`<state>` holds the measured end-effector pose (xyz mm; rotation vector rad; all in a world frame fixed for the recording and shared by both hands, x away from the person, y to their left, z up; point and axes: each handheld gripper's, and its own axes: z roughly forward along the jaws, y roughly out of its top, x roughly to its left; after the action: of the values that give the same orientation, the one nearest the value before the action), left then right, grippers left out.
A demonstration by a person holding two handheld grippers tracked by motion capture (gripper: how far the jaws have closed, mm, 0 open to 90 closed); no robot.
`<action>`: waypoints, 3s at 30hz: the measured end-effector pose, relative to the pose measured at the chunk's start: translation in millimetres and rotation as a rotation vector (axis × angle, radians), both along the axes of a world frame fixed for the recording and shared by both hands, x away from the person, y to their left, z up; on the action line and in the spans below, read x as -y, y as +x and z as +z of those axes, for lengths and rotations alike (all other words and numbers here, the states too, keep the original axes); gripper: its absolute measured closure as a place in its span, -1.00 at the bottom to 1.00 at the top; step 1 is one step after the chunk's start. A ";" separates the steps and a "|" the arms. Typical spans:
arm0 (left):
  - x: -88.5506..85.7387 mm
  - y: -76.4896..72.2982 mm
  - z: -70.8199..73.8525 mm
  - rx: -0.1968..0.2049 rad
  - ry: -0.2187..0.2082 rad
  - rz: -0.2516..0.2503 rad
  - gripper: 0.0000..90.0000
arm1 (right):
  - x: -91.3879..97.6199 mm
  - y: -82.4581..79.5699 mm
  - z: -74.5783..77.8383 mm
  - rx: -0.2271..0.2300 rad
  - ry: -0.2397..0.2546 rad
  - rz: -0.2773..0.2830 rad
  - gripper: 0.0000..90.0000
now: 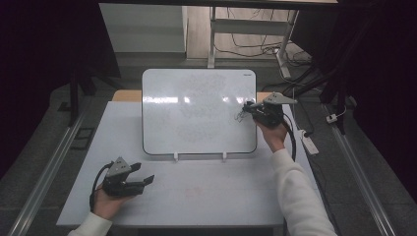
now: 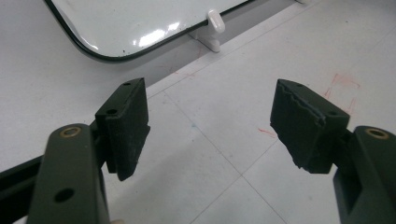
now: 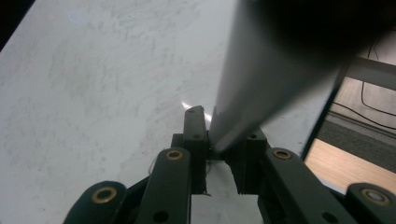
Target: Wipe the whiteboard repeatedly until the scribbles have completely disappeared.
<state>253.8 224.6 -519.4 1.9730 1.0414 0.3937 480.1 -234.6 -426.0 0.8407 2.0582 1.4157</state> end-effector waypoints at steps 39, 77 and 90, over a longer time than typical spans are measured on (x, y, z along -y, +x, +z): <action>2.2 -0.4 0.8 0.004 0.005 -0.003 -0.36 | 8.7 -21.0 -19.8 -0.013 0.032 -0.015 0.72; 2.3 2.0 -0.6 -0.002 0.006 -0.005 -0.36 | -36.5 -25.4 -23.2 0.006 -0.054 0.092 0.72; 2.1 1.2 -0.3 0.001 0.004 -0.008 -0.36 | -23.2 -29.5 -24.7 -0.031 -0.060 0.085 0.72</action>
<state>255.0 222.6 -519.8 1.9800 1.0324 0.3922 450.7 -211.4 -450.7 0.7637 2.1722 1.3864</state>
